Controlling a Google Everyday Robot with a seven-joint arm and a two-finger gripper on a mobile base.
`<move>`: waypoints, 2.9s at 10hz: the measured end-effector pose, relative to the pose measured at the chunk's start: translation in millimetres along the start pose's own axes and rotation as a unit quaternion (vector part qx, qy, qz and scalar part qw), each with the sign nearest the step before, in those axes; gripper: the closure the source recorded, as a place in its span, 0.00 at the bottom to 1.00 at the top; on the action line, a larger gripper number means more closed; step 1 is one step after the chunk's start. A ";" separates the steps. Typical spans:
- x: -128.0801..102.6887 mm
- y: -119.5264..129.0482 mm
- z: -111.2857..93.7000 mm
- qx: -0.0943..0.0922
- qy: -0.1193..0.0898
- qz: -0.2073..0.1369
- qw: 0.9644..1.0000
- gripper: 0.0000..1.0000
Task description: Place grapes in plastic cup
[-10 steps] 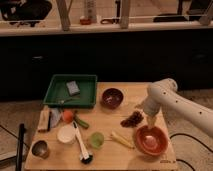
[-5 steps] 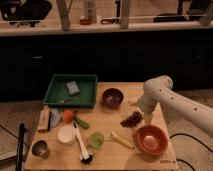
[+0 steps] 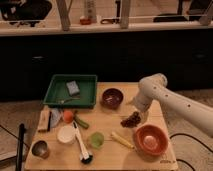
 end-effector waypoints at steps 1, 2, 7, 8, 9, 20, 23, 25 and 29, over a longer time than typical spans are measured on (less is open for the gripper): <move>-1.4 -2.9 3.1 -0.002 -0.002 -0.006 1.000 0.20; -1.3 -3.9 5.0 -0.003 -0.003 -0.010 1.000 0.20; 2.1 -4.5 32.8 -0.020 -0.017 -0.018 0.999 0.20; 3.0 -2.7 38.9 -0.024 -0.021 -0.018 0.999 0.20; 3.4 -2.3 44.5 -0.026 -0.024 -0.018 0.999 0.20; 8.9 2.0 73.5 -0.030 -0.042 -0.016 0.999 0.86; 9.3 3.0 71.4 -0.031 -0.042 -0.017 0.998 1.00; 7.5 1.4 68.7 -0.030 -0.039 -0.022 0.999 1.00; -2.2 -23.1 16.6 -0.010 -0.019 -0.063 0.998 1.00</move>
